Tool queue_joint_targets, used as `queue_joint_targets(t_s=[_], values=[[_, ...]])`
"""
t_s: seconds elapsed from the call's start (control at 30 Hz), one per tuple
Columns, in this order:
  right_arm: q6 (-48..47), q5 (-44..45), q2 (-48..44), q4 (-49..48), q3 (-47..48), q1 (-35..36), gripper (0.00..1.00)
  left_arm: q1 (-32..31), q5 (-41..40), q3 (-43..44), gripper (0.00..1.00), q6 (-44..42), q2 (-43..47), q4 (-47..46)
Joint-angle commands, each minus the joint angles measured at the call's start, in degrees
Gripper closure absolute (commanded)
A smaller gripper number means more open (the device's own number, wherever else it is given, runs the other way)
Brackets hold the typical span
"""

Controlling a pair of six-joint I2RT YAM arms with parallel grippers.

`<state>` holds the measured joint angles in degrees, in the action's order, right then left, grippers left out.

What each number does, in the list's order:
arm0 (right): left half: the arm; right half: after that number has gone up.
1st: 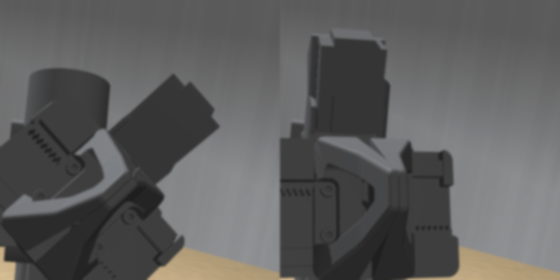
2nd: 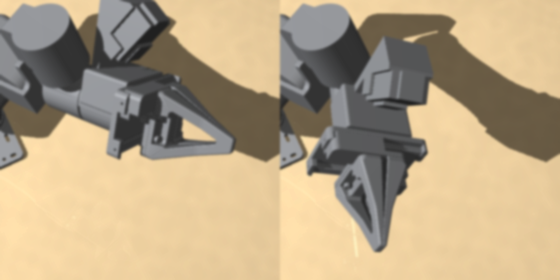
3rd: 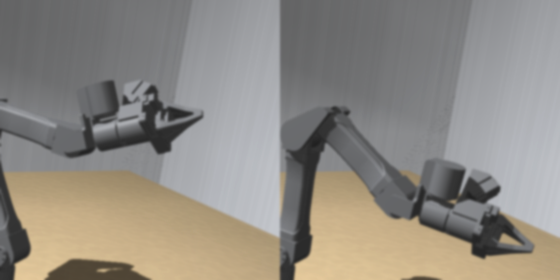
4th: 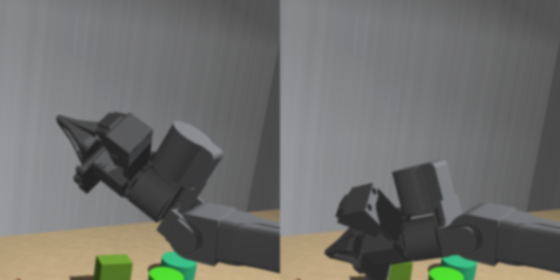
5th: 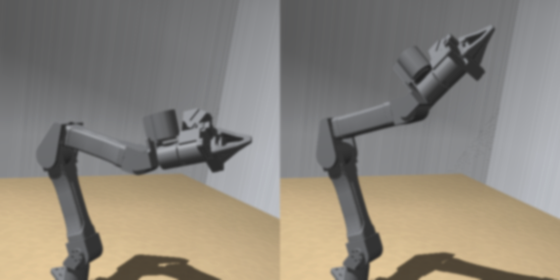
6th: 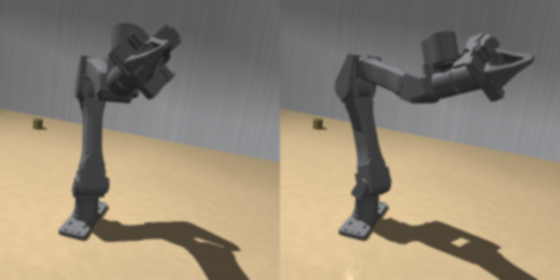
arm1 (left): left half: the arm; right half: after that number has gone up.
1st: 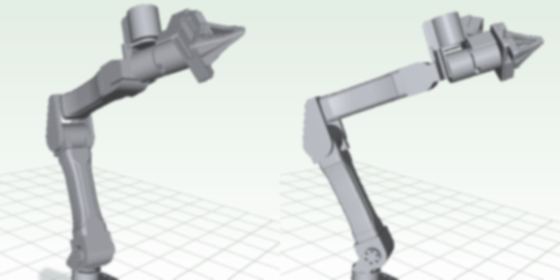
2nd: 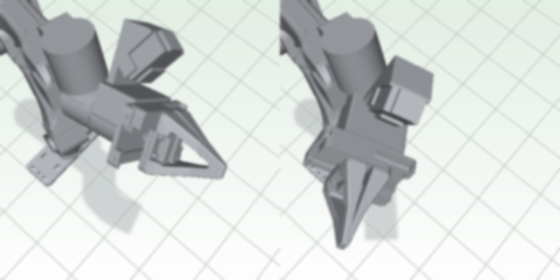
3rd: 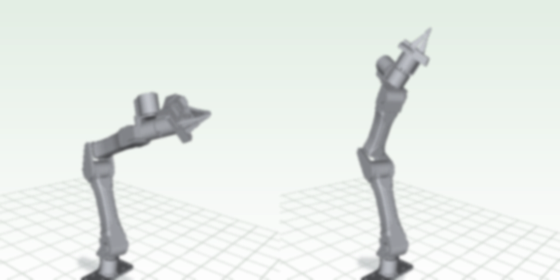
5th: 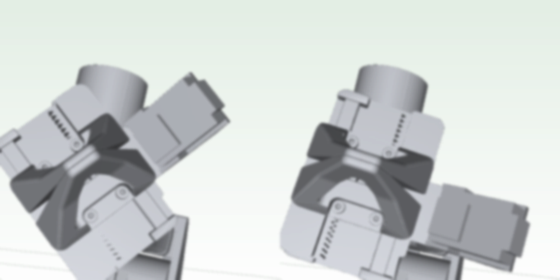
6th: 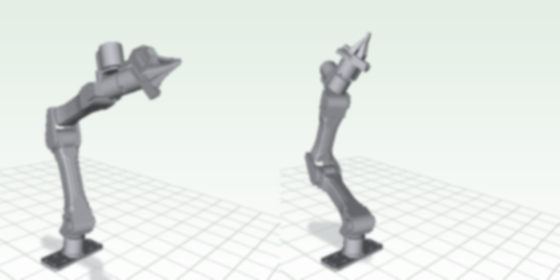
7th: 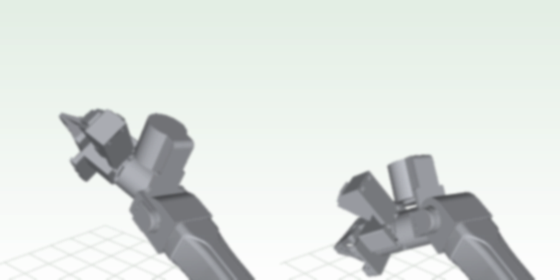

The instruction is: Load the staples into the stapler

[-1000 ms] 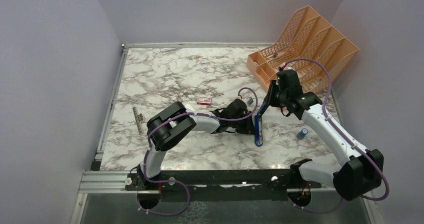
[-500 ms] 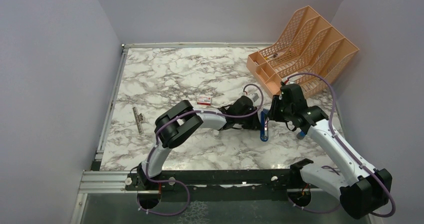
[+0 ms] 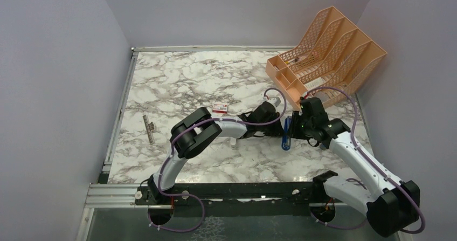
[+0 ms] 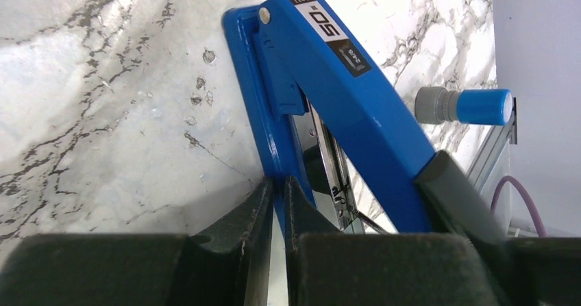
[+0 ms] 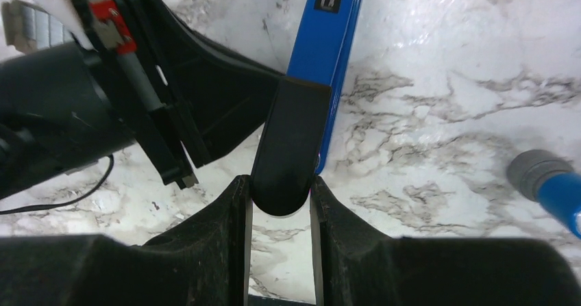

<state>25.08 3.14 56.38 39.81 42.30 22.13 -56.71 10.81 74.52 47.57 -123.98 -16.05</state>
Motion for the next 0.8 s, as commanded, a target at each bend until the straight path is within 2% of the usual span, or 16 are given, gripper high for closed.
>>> queue_joint_targets(t_s=[0.0,0.37,0.53,0.77], values=[[5.88,-8.80,1.83,-4.92,-2.43,0.80,0.78,-0.33,-3.70,-0.67,0.89,-2.25,-3.80,4.79],[8.46,-4.79,10.32,-8.75,-3.77,0.81,0.79,-0.29,-4.00,-3.39,0.88,-2.73,-0.84,3.54],[8.22,0.80,13.26,-7.53,-3.70,0.81,0.79,-0.25,-7.31,-4.59,0.87,-3.37,2.24,5.05],[8.53,2.65,16.10,-8.82,-4.57,0.81,0.78,-0.25,-13.80,-6.15,0.86,-4.30,6.55,8.04]])
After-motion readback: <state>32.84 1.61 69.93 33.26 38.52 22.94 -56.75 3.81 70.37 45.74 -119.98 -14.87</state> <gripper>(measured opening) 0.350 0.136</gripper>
